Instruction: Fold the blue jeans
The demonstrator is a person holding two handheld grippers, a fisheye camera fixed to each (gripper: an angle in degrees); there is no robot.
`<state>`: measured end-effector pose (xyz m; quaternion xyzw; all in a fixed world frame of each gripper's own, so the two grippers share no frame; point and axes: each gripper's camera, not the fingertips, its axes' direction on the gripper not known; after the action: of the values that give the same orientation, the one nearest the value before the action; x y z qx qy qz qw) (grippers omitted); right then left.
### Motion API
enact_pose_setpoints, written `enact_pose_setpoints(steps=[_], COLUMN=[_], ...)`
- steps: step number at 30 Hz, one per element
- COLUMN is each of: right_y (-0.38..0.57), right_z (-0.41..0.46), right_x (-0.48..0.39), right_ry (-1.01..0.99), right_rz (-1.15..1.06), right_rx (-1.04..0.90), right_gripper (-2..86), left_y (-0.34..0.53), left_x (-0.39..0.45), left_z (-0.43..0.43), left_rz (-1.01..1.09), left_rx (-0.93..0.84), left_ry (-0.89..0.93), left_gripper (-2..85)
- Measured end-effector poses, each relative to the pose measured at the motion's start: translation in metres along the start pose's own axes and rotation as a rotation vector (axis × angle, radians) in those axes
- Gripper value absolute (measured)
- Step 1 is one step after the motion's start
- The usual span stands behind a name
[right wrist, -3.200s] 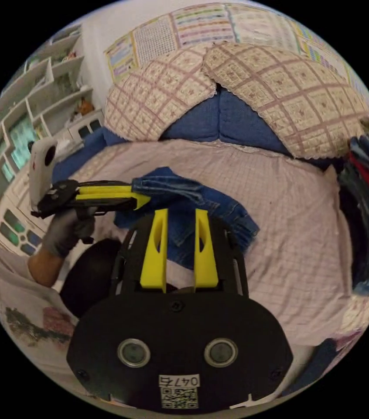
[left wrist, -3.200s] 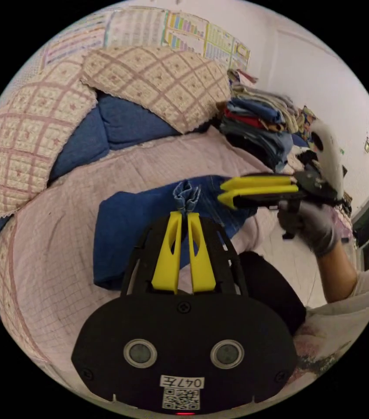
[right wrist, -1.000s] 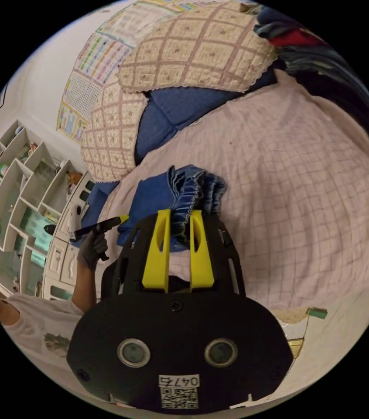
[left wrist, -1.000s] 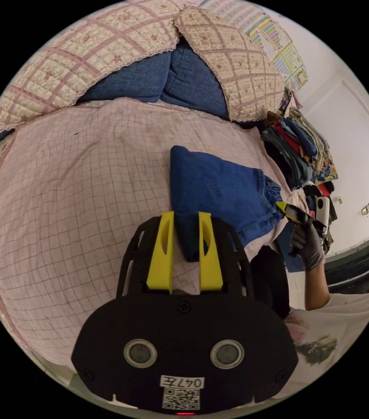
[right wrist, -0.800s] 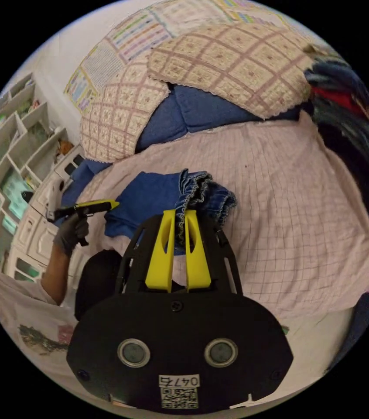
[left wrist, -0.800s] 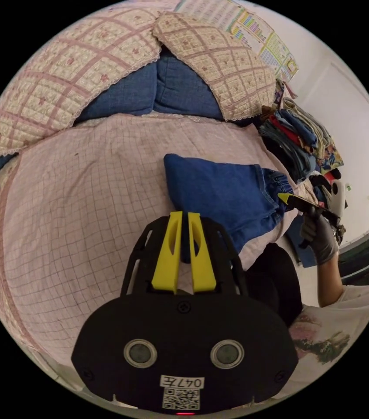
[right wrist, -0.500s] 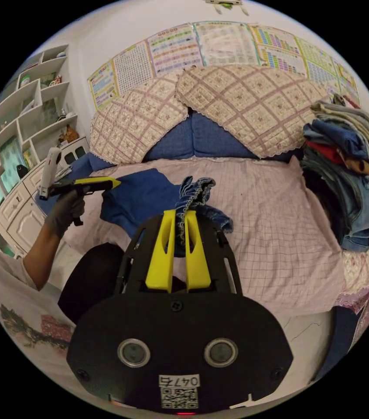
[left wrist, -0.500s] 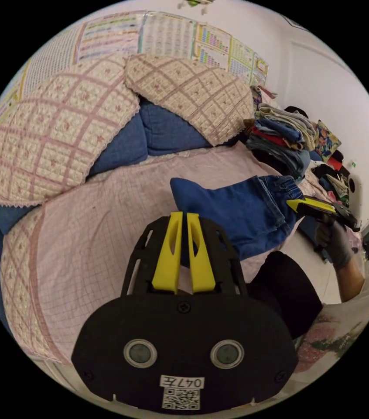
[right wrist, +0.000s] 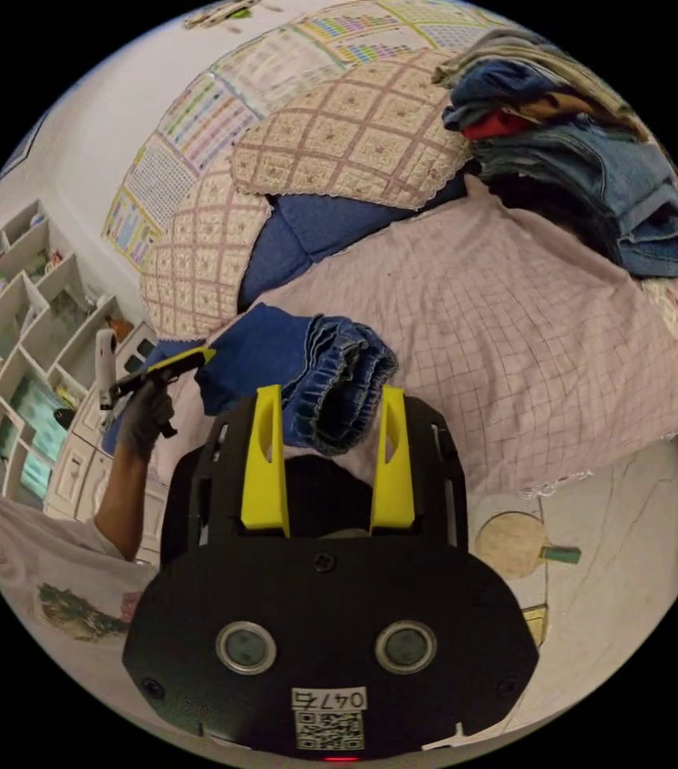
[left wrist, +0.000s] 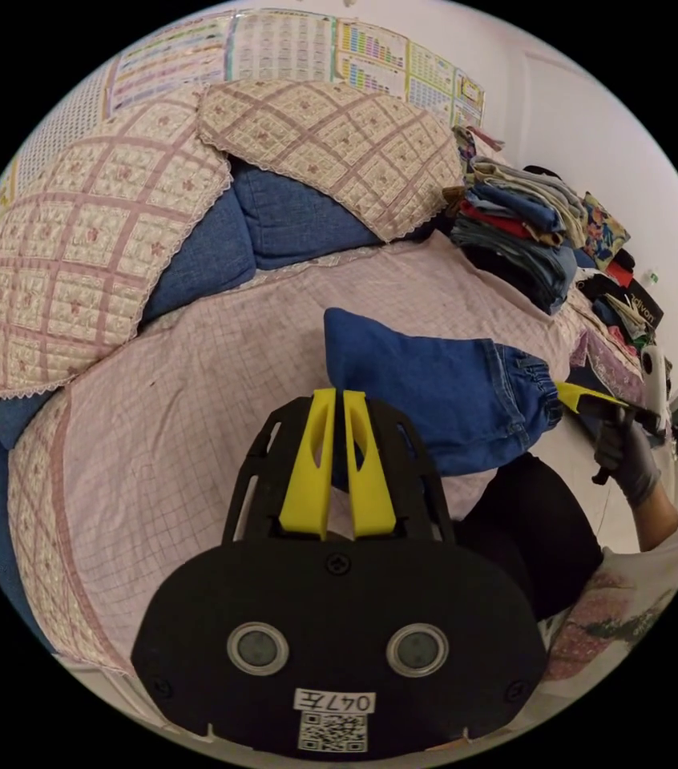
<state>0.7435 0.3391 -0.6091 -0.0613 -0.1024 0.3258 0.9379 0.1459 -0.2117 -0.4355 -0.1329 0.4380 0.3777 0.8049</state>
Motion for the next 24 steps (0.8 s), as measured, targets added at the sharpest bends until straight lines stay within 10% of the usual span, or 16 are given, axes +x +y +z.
enact_pose_setpoints(steps=[15, 24], right_y=[-0.058, -0.122], right_z=[-0.004, -0.045], right_x=[-0.127, -0.181], right_ry=[0.224, 0.368], right_rz=[-0.367, -0.602], right_rx=[-0.028, 0.02], right_gripper=[1.0, 12.8], left_y=[0.002, 0.005], left_x=[0.03, 0.064], left_z=[-0.074, -0.104], left_rz=[0.096, 0.061], left_rx=[0.031, 0.033], left_ry=[-0.024, 0.079], left_gripper=[-0.9, -0.9])
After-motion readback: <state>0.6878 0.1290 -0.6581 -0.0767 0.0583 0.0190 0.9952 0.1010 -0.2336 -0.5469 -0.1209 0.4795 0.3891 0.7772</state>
